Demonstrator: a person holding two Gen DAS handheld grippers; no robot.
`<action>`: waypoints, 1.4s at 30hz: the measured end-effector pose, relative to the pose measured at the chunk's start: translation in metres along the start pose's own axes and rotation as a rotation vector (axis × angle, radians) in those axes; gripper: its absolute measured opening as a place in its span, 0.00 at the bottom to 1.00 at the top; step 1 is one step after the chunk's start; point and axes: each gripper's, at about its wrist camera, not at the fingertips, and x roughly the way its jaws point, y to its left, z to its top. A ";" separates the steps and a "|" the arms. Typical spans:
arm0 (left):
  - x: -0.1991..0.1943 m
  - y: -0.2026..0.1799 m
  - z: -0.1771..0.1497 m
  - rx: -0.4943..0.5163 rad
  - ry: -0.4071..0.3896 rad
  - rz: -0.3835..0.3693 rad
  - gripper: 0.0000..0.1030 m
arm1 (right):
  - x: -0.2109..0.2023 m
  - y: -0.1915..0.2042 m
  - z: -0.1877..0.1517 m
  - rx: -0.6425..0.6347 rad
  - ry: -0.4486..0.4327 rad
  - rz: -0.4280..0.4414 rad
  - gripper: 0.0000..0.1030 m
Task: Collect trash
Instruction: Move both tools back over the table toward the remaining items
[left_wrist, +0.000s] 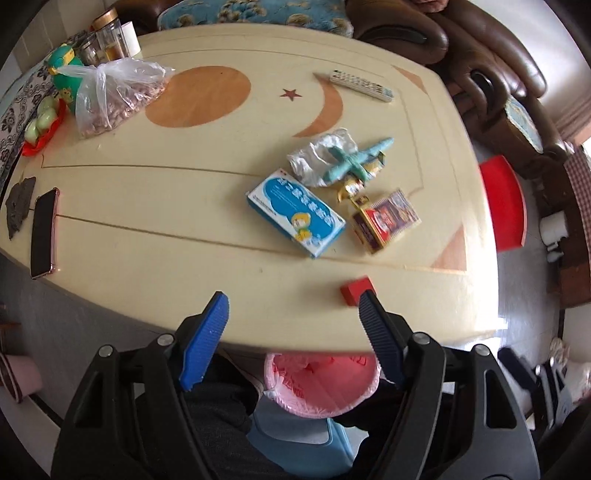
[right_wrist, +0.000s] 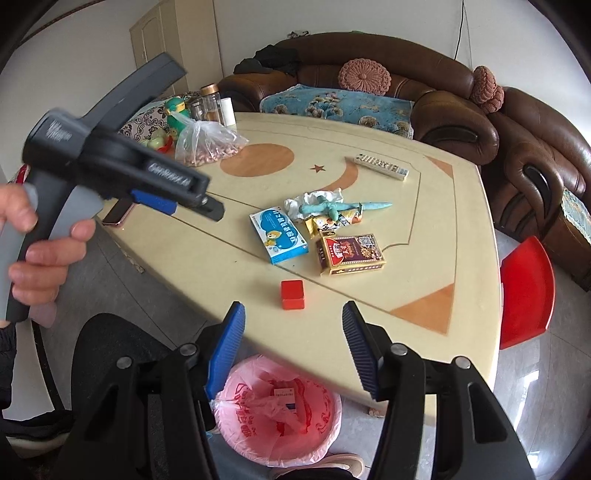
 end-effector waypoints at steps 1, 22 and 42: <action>0.006 -0.001 0.006 -0.004 0.013 -0.002 0.69 | 0.006 -0.002 0.001 0.000 0.007 0.008 0.53; 0.111 0.017 0.077 -0.153 0.180 -0.036 0.69 | 0.116 -0.024 0.012 0.013 0.125 0.137 0.54; 0.168 0.043 0.098 -0.303 0.249 -0.042 0.70 | 0.168 -0.025 -0.005 0.045 0.172 0.196 0.59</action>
